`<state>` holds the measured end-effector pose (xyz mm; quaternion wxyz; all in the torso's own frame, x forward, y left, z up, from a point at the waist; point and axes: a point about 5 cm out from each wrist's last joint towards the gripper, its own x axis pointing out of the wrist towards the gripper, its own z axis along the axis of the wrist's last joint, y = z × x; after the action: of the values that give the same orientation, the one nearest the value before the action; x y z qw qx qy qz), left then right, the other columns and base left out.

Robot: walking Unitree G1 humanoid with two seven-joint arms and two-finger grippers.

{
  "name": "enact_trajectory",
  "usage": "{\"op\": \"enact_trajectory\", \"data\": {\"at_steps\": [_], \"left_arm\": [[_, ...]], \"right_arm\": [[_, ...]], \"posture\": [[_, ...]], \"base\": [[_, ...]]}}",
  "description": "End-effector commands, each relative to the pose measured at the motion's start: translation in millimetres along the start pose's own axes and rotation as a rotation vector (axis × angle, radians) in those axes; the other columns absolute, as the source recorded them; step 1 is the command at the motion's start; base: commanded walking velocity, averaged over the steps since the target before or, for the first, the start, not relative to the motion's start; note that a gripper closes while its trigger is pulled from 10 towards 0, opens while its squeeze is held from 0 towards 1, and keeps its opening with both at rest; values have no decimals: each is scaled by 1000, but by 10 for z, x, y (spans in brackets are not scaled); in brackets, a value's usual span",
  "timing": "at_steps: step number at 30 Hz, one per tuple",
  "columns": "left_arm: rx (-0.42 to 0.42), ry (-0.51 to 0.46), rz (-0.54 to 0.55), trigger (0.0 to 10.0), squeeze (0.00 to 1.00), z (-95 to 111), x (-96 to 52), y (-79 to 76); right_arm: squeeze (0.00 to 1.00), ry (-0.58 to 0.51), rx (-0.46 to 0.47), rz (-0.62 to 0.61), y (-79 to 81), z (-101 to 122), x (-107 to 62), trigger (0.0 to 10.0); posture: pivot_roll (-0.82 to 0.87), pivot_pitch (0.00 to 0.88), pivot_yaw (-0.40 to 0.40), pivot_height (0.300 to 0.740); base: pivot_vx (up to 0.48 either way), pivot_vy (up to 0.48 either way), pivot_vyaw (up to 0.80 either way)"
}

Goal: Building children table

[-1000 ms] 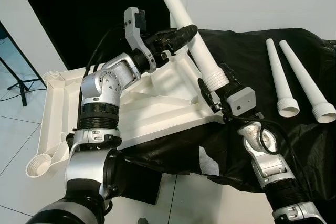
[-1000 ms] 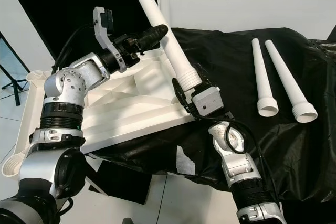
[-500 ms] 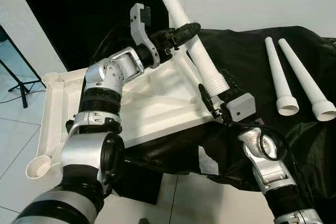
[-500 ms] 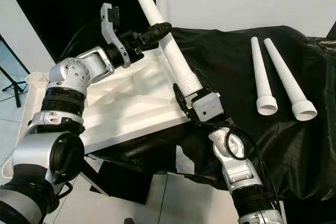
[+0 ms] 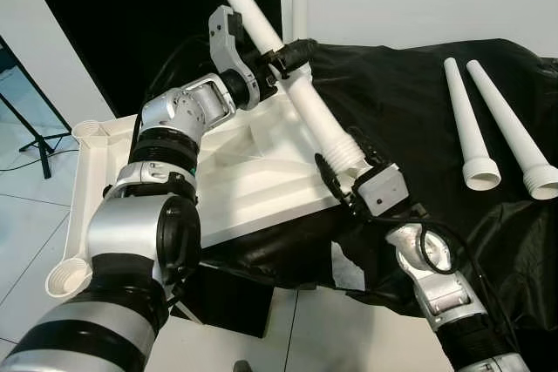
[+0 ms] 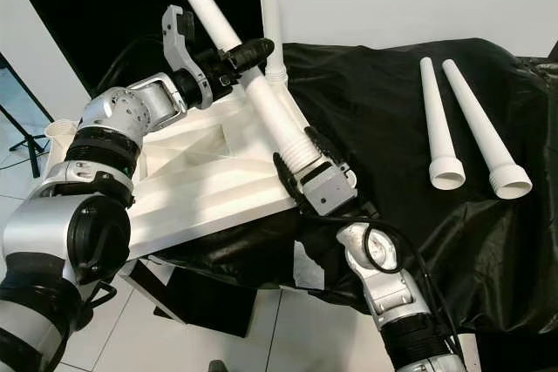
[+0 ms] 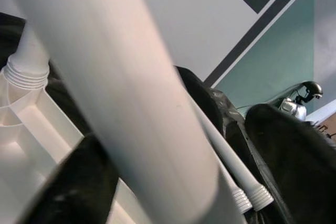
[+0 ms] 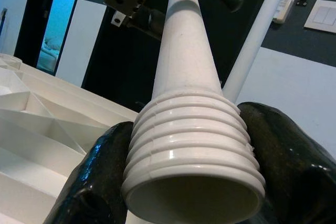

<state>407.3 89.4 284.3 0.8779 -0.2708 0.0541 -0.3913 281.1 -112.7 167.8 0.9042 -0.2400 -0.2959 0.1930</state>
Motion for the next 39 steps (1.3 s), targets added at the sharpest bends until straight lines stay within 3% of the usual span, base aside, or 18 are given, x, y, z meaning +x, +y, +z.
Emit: {"op": "enact_trajectory", "data": {"at_steps": [1, 12, 13, 17, 18, 19, 20, 22, 23, 25, 26, 28, 30, 31, 39], "left_arm": [[-6, -12, 0, 0, 0, 64, 5, -18], [-33, -24, -34, 0, 0, 85, 27, -34], [-34, -31, -43, 0, 0, 95, 28, -40], [-34, -45, -41, 0, 0, 114, 26, -41], [-26, -56, -45, 2275, 0, 128, 22, -47], [-26, -56, -45, 2275, 0, 128, 22, -47], [-6, -68, -42, 10000, 0, 143, 21, -52], [9, -77, -40, 10000, 0, 152, 20, -55], [31, -92, -33, 10000, 0, 163, 12, -53], [45, -102, -26, 10000, 0, 169, 7, -49], [78, -116, -25, 10000, 0, 174, -4, -55], [148, -138, -36, 10000, 0, 165, -14, -90], [148, -138, -36, 10000, 0, 165, -14, -90], [204, -161, -44, 10000, 0, 89, -9, -152], [306, -232, -29, 10000, 0, -91, -36, -276]], "right_arm": [[0, -10, -4, 13, 34, 23, 11, 10000], [0, -6, 20, -26, 27, 12, 3, 10000], [1000, 4, 45, -39, 25, 0, -3, 10000], [1000, 30, 98, -74, 15, -29, -23, 10000], [1000, 59, 151, -104, 1, -58, -32, 10000], [1000, 59, 151, -104, 1, -58, -32, 10000], [1000, 95, 222, -147, -18, -94, -38, 10000], [1000, 119, 272, -174, -28, -119, -42, 10000], [890, 146, 331, -206, -43, -146, -48, 10000], [890, 161, 366, -225, -51, -161, -53, 10000], [0, 181, 391, -237, -52, -177, -50, 10000], [0, 211, 396, -215, -36, -191, -21, 10000], [0, 211, 396, -215, -36, -191, -21, 10000], [0, 241, 404, -160, -2, -192, 23, 10000], [0, 280, 383, -79, 0, -178, 97, 10000]], "posture": [[-54, 0, 94, 740], [-51, 0, 96, 740], [-51, 0, 97, 740], [-54, 0, 95, 740], [-56, 0, 94, 740], [-56, 0, 94, 740], [-58, 0, 93, 740], [-58, 0, 93, 740], [-56, 0, 91, 740], [-56, 0, 91, 740], [-57, 0, 89, 740], [-54, 0, 87, 740], [-54, 0, 87, 740], [-50, 0, 83, 740], [-43, 0, 69, 740]], "base": [[0, 0, 0], [0, 0, 0], [0, 0, 0], [0, 0, 0], [0, 0, 0], [0, 0, 0], [0, 0, 0], [0, 0, 0], [0, 0, 0], [0, 0, 0], [0, 0, 0], [0, 0, 0], [0, 0, 0], [0, 0, 0], [0, 0, 0]]}}
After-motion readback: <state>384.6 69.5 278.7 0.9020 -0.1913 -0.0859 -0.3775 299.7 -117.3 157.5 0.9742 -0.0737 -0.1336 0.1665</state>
